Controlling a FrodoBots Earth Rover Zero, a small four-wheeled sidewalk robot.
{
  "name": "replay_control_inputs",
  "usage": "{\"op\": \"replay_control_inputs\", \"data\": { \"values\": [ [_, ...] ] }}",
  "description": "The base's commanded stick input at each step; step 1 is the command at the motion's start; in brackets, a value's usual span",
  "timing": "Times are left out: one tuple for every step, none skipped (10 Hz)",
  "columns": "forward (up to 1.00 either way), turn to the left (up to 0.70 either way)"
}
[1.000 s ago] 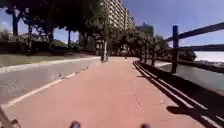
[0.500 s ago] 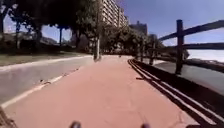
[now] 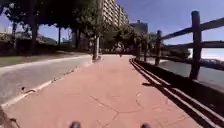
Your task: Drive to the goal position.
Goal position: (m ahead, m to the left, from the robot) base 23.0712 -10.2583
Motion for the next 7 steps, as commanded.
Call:
{"op": "replay_control_inputs", "data": {
  "values": [
    [1.0, 0.0],
    [1.0, 0.0],
    [1.0, 0.0],
    [1.0, 0.0],
    [1.0, 0.0],
    [1.0, 0.0],
    [1.0, 0.0]
  ]
}}
